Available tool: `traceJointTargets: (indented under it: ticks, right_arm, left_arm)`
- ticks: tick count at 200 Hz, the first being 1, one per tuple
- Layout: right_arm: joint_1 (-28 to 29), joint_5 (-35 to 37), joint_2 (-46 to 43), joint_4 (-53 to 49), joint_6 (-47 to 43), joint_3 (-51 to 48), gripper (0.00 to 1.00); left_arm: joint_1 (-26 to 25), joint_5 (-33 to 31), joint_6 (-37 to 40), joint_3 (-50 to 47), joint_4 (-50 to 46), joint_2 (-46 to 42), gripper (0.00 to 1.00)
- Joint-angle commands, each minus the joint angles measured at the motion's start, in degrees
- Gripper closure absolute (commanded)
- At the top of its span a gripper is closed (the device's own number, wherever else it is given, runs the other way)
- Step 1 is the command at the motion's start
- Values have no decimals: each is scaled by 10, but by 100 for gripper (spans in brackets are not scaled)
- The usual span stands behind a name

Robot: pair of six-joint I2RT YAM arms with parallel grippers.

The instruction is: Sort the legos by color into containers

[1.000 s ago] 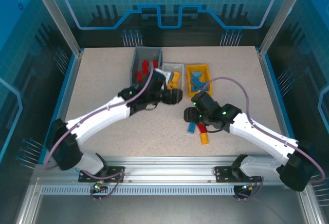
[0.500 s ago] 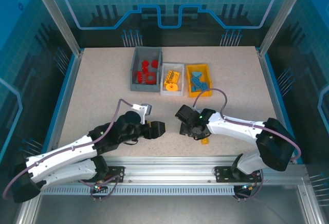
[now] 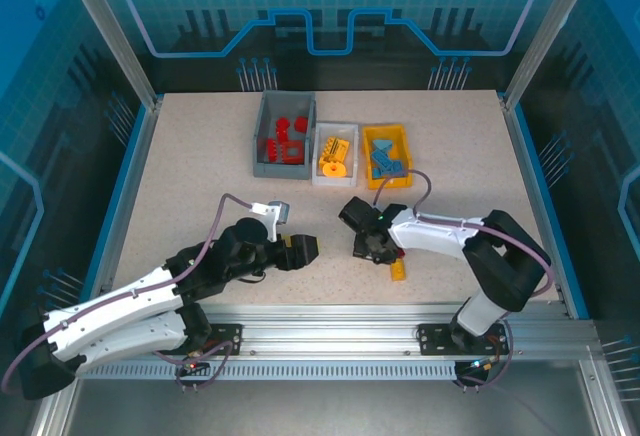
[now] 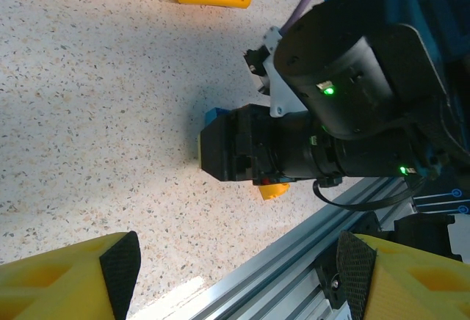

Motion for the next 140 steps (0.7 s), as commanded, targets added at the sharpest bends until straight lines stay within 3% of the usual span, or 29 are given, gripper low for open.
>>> traceJointTargets:
  ticks: [1, 25, 62, 98, 114, 140]
  right_arm:
    - [-5, -1, 18, 7, -17, 21, 63]
    - [3, 15, 6, 2, -31, 29, 74]
    - [-7, 92, -89, -67, -94, 75, 76]
    - [-125, 50, -129, -68, -255, 136, 76]
    - [-186, 2, -99, -63, -324, 184, 75]
    - [-245, -18, -2, -79, -398, 291, 76]
  left_arm:
    - [-4, 2, -3, -9, 4, -5, 25]
    - [-4, 1, -4, -9, 9, -5, 25]
    - [-4, -6, 11, 24, 17, 14, 24]
    - [-3, -10, 45, 115, 18, 96, 23]
    - [0, -9, 65, 169, 12, 152, 22]
    - [29, 13, 70, 250, -1, 242, 22]
